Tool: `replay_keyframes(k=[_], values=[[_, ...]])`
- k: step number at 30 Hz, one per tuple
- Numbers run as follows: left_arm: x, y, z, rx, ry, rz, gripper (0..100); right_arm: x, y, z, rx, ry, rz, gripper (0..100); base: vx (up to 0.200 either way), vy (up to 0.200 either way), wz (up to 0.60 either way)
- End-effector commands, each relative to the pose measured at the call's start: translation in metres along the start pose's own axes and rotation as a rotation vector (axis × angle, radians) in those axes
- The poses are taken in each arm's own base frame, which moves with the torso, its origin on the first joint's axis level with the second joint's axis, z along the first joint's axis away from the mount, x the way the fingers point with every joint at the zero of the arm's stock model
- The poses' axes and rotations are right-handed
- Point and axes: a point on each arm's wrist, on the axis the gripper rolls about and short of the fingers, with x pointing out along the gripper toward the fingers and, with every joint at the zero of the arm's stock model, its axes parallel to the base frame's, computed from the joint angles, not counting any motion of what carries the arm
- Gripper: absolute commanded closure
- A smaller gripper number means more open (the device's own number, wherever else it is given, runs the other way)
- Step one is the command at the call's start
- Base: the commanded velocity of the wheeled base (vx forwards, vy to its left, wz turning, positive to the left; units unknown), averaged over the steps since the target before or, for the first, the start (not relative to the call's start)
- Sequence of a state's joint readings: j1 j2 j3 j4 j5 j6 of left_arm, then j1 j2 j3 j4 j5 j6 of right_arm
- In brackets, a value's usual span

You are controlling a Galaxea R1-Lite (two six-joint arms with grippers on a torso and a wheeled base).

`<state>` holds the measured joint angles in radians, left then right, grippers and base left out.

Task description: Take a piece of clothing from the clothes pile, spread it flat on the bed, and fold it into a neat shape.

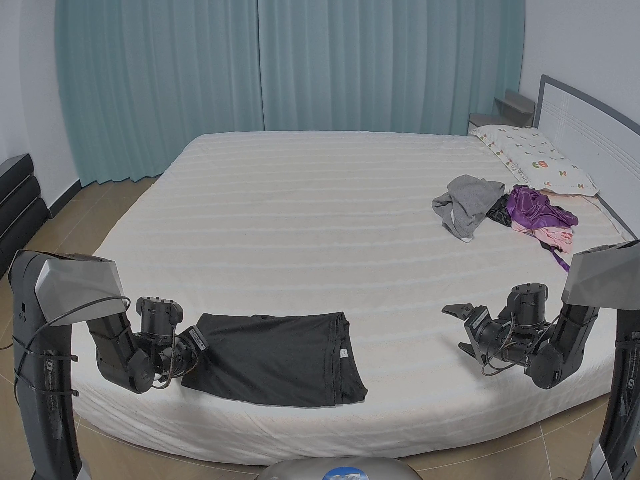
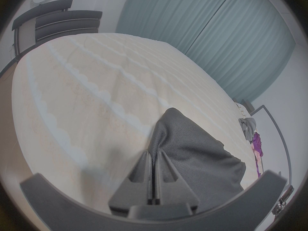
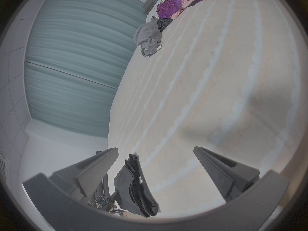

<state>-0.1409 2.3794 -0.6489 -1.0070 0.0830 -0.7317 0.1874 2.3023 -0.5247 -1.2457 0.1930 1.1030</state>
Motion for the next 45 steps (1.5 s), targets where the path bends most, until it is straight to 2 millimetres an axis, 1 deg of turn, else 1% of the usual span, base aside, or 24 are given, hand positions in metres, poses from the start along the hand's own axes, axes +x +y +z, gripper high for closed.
replay_keyframes(k=[1, 6, 7, 16, 21, 23, 28, 29, 30, 32, 35, 37, 38, 40, 41, 42, 43, 44, 45], values=[[0.000, 0.000, -0.002, 0.003, 0.004, 0.000, 100, 0.000, -0.001, 0.000, 0.000, 0.001, -0.002, 0, 0.000, 0.000, 0.00], [-0.002, 0.000, -0.001, -0.002, 0.004, 0.000, 100, 0.000, 0.000, -0.001, -0.002, 0.002, -0.001, 0, 0.000, 0.000, 0.00], [-0.002, 0.000, -0.002, -0.005, 0.006, 0.001, 0, 0.000, 0.000, -0.001, -0.002, 0.002, -0.001, 0, 0.000, 0.000, 0.00], [-0.002, 0.000, -0.002, -0.031, 0.008, -0.001, 0, 0.001, -0.002, -0.001, -0.001, 0.003, -0.006, 0, 0.000, 0.000, 0.00], [-0.006, -0.002, 0.004, -0.081, 0.014, -0.026, 0, 0.001, -0.001, -0.001, -0.003, 0.000, 0.003, 0, 0.000, 0.000, 0.00], [-0.010, -0.002, 0.011, -0.106, 0.034, -0.044, 0, 0.001, -0.001, 0.000, -0.002, -0.001, 0.002, 0, 0.000, 0.000, 0.00], [-0.022, -0.001, 0.032, -0.174, 0.014, -0.095, 0, 0.000, -0.001, -0.001, -0.001, -0.002, 0.004, 0, 0.000, 0.000, 0.00], [-0.022, 0.000, 0.033, -0.176, 0.013, -0.097, 0, 0.000, -0.001, 0.000, 0.001, -0.003, 0.005, 0, 0.000, 0.000, 0.00], [-0.026, 0.003, 0.039, -0.185, 0.013, -0.099, 0, -0.001, -0.001, 0.001, 0.003, -0.008, 0.011, 0, 0.000, 0.000, 0.00], [-0.029, 0.005, 0.047, -0.197, 0.015, -0.097, 0, -0.002, 0.000, 0.003, 0.006, -0.013, 0.016, 0, 0.000, 0.000, 0.00], [-0.038, 0.007, 0.064, -0.226, -0.006, -0.125, 0, -0.005, 0.000, 0.002, 0.008, -0.013, 0.012, 0, 0.000, 0.000, 0.00], [-0.045, 0.008, 0.072, -0.234, -0.018, -0.150, 0, -0.009, 0.004, 0.003, 0.004, -0.023, 0.024, 0, 0.000, 0.000, 0.00], [-0.049, 0.008, 0.075, -0.237, -0.031, -0.157, 0, -0.014, 0.010, 0.004, 0.000, -0.034, 0.035, 0, 0.000, 0.000, 0.00], [-0.058, 0.005, 0.080, -0.230, -0.066, -0.166, 0, -0.036, 0.026, 0.008, -0.008, -0.064, 0.081, 0, 0.000, 0.000, 0.00], [-0.058, 0.005, 0.080, -0.230, -0.066, -0.166, 0, -0.036, 0.026, 0.008, -0.008, -0.064, 0.081, 0, 0.000, 0.000, 0.00], [-0.075, -0.001, 0.088, -0.223, -0.138, -0.186, 0, -0.075, 0.052, 0.012, -0.033, -0.108, 0.172, 0, 0.000, 0.000, 0.00], [-0.086, -0.004, 0.092, -0.224, -0.172, -0.208, 0, -0.092, 0.061, 0.012, -0.046, -0.126, 0.213, 0, 0.000, 0.000, 0.00], [-0.093, -0.007, 0.095, -0.222, -0.194, -0.227, 0, -0.102, 0.066, 0.012, -0.057, -0.139, 0.235, 0, 0.000, 0.000, 0.00], [-0.093, -0.007, 0.095, -0.222, -0.194, -0.227, 0, -0.102, 0.066, 0.012, -0.057, -0.139, 0.235, 0, 0.000, 0.000, 0.00]])
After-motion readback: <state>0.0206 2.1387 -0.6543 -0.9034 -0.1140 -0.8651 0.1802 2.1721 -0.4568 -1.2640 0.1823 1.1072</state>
